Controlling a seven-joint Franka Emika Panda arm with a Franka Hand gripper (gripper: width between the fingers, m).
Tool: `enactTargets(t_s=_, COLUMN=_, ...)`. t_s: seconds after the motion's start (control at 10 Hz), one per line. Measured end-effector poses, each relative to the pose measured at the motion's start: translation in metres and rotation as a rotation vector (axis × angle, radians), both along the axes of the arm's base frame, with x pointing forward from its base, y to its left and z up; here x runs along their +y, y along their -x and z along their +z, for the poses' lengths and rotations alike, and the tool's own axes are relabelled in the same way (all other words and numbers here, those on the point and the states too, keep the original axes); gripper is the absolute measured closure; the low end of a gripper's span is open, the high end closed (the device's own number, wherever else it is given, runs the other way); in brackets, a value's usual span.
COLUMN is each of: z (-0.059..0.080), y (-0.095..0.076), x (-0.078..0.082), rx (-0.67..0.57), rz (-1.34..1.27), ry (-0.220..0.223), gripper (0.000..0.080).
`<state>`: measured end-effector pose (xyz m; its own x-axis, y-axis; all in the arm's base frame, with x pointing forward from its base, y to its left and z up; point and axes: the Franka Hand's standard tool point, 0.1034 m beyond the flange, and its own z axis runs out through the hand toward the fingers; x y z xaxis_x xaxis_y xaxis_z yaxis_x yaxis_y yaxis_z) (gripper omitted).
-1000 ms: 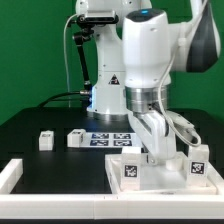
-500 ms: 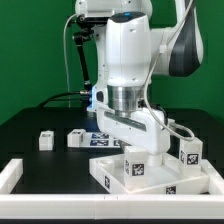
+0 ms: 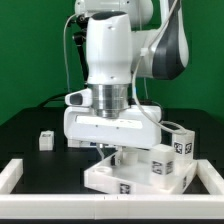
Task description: Assemble square table
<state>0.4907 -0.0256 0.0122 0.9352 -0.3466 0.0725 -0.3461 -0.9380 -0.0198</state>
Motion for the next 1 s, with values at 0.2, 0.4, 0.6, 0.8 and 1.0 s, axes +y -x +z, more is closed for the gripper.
enactTargets(t_s=0.2, z=0.0, y=0.001, x=-0.003, rx=0.003, rz=0.099, ry=0.01, gripper=0.0734)
enactTargets(t_s=0.4, z=0.0, y=-0.001, x=-0.005, rx=0.018, rz=0.267, ry=0.025, gripper=0.0734)
enactTargets(t_s=0.6, z=0.006, y=-0.021, x=-0.014, rx=0.04, rz=0.484, ry=0.038, gripper=0.0737)
enactTargets(t_s=0.8, z=0.007, y=-0.035, x=-0.029, rx=0.012, rz=0.776, ry=0.066, gripper=0.0737)
enactTargets(t_s=1.0, z=0.006, y=-0.033, x=-0.028, rx=0.021, rz=0.856, ry=0.073, gripper=0.0737)
